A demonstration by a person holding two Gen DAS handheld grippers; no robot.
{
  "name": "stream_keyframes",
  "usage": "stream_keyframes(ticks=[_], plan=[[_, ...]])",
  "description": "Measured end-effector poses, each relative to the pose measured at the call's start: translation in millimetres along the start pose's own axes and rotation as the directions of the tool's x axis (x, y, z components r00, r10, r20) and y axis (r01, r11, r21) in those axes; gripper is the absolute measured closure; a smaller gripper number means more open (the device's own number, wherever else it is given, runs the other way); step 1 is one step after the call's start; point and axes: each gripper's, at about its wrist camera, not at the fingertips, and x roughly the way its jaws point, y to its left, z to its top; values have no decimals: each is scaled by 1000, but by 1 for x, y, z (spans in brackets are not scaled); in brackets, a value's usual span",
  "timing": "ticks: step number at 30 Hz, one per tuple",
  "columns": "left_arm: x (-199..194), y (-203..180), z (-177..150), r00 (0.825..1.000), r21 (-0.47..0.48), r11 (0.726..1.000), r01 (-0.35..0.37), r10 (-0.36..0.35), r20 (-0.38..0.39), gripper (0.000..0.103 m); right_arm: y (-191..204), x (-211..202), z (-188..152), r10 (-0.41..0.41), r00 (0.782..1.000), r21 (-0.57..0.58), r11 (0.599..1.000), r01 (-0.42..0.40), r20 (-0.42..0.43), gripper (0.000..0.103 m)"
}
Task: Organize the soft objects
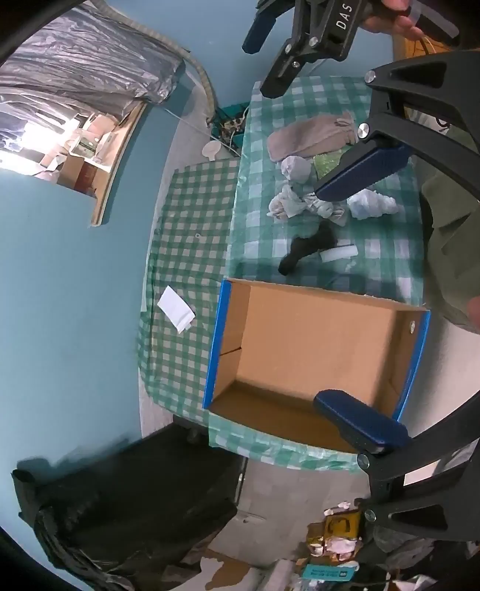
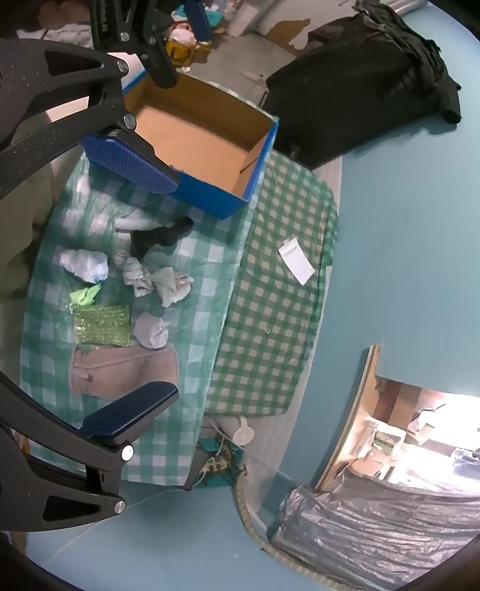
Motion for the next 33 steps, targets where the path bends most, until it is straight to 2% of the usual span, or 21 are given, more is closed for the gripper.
stream_keyframes(ticks=[9, 17, 33], plan=[[1, 2, 3, 1000, -1, 1000, 4, -4, 22, 1, 1, 1, 1, 8, 1000, 3, 1000, -8, 4, 1], [2, -3, 2, 998, 53, 997, -48, 46, 37, 1, 2, 2, 0, 9, 1000, 3, 1000, -9, 1, 1], [0, -8, 3, 1000, 59, 998, -17, 15, 26, 1, 1, 2, 1, 12, 1000, 5, 1000, -12, -3, 1]])
